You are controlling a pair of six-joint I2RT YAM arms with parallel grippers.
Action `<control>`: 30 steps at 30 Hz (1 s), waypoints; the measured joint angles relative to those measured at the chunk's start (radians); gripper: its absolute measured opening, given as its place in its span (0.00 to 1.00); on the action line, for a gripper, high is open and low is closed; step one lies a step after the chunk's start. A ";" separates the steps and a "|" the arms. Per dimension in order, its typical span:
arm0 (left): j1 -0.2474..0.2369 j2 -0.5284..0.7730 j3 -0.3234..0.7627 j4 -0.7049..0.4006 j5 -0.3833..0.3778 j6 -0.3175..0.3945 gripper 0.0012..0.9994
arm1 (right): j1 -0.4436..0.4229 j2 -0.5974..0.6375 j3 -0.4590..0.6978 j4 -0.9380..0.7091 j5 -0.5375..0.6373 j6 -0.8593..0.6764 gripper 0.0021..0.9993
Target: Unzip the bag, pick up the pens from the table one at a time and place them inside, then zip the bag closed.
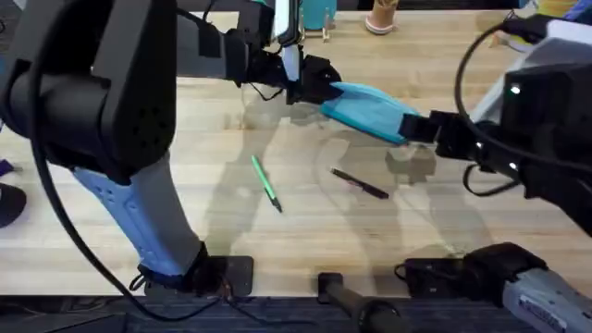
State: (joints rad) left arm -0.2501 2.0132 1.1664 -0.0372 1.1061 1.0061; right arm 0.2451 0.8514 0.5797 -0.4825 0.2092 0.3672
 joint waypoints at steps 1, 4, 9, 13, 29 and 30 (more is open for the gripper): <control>0.000 0.000 0.000 0.000 0.000 0.000 0.04 | 0.000 0.023 0.000 0.026 0.000 0.000 1.00; 0.000 0.000 0.000 0.000 0.000 0.000 0.04 | 0.000 0.090 0.000 0.093 0.000 0.000 1.00; 0.000 0.000 0.000 0.000 0.000 0.000 0.04 | 0.000 0.187 0.000 0.127 -0.026 0.000 1.00; 0.000 0.000 0.000 0.000 0.000 0.000 0.04 | 0.002 0.236 0.000 0.137 -0.049 0.004 1.00; 0.000 0.000 0.000 0.000 0.000 0.000 0.04 | 0.004 0.242 -0.001 0.165 -0.053 0.007 0.62; 0.000 0.000 0.000 0.000 0.000 0.000 0.04 | 0.004 0.242 -0.001 0.165 -0.053 0.007 0.61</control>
State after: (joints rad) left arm -0.2501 2.0132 1.1660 -0.0372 1.1061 1.0061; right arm 0.2489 1.0931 0.5789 -0.3172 0.1566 0.3744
